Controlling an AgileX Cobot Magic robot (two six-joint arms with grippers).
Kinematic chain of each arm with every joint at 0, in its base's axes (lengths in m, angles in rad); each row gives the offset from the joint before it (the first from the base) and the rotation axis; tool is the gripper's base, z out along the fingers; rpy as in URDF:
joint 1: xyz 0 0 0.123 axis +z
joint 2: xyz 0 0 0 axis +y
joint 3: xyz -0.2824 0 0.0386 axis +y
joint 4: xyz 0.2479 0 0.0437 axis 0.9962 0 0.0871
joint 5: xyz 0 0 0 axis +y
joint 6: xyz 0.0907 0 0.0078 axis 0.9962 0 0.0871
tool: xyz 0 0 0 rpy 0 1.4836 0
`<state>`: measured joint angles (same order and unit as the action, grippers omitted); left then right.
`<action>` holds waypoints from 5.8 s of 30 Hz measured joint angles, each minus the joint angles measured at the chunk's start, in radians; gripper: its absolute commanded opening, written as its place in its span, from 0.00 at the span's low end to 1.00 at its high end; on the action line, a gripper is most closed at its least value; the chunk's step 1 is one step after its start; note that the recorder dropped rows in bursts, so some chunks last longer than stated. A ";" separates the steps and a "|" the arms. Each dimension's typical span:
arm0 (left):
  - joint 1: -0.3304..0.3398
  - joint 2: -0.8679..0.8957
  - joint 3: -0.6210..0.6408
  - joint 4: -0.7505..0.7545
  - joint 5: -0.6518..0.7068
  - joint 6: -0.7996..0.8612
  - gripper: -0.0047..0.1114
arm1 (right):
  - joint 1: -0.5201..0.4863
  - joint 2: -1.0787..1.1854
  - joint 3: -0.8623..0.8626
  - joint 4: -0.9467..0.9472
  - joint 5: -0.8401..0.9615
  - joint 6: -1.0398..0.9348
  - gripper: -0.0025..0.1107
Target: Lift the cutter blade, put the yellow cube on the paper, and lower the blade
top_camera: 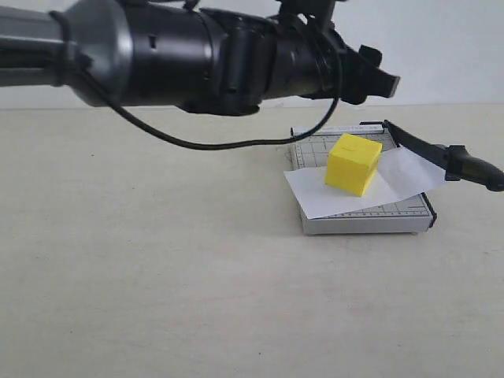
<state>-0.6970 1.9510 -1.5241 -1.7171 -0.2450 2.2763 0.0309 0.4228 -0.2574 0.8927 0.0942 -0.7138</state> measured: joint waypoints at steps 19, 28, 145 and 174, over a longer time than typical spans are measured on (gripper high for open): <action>0.000 -0.897 0.707 -0.018 -0.001 -0.018 0.63 | 0.000 0.000 0.000 0.000 0.000 0.000 0.02; 0.000 -1.331 0.998 -0.022 -0.001 -0.056 0.63 | 0.000 0.000 0.000 0.000 0.000 0.000 0.02; 0.340 -1.948 1.520 -0.026 0.120 -0.192 0.63 | 0.000 0.000 -0.020 0.000 -0.033 -0.067 0.02; 0.371 -1.948 1.520 -0.026 0.120 -0.139 0.26 | 0.000 0.000 -0.020 0.002 -0.033 -0.067 0.02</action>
<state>-0.3257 0.0030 -0.0036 -1.7431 -0.1252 2.1375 0.0309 0.4228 -0.2770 0.8943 0.0612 -0.7807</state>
